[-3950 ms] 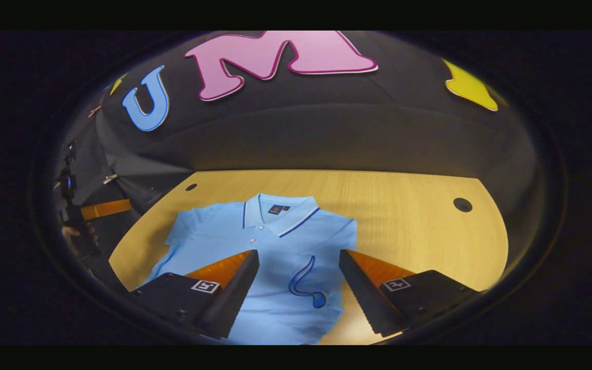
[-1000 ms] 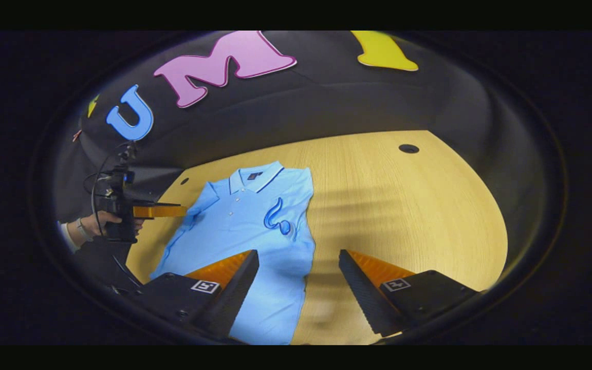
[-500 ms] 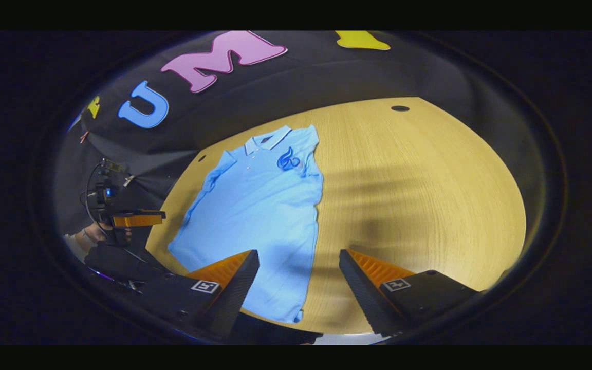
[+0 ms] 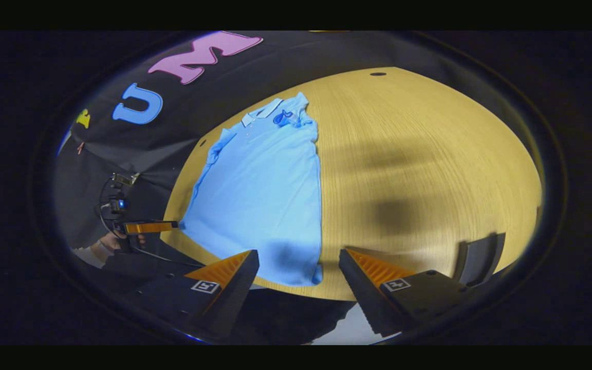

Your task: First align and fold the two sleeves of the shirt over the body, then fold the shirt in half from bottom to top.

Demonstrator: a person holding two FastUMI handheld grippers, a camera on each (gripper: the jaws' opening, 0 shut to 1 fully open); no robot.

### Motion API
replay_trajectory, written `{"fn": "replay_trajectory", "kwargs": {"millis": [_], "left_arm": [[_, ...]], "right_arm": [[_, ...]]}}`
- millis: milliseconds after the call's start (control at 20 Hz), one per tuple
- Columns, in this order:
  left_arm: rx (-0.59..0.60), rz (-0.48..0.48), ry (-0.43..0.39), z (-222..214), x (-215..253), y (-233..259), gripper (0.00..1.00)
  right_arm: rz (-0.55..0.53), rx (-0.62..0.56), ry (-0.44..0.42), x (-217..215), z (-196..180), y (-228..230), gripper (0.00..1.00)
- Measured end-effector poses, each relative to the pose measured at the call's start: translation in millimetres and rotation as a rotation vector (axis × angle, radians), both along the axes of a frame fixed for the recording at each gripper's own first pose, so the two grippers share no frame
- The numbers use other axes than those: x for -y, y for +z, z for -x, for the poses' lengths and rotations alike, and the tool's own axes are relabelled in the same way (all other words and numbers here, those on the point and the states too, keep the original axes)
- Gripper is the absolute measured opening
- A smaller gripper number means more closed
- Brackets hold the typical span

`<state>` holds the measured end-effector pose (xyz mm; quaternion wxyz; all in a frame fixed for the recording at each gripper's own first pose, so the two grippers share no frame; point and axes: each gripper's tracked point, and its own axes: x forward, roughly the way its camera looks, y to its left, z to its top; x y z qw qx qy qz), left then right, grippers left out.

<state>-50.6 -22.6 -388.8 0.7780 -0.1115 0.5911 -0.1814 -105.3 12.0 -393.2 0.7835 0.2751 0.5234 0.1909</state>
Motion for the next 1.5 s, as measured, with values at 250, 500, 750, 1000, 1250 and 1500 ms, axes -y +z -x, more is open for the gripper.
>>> {"fn": "replay_trajectory", "kwargs": {"millis": [250,500,750,1000,1250,1500], "left_arm": [[-0.07,0.019,0.004,15.2,-0.6,-15.5,0.96],[-0.126,0.093,0.045,9.9,2.4,-17.8,0.92],[-0.189,0.153,0.134,2.5,4.6,-19.4,0.89],[-0.202,0.139,0.122,-1.9,13.9,-24.2,0.76],[-0.227,0.122,0.106,-2.2,22.6,-39.4,0.51],[-0.188,0.126,0.079,-6.7,28.7,-34.8,0.06]], "right_arm": [[-0.115,-0.089,-0.033,-13.6,12.1,3.0,0.92],[-0.285,-0.243,-0.164,-17.2,16.0,5.0,0.95],[-0.343,-0.29,-0.18,-29.9,14.9,5.9,0.88],[-0.335,-0.302,-0.17,-48.4,-0.2,-1.0,0.73],[-0.275,-0.309,-0.164,-48.1,-1.3,-17.8,0.36],[-0.262,-0.267,-0.184,-50.5,-11.4,-22.9,0.03]]}}
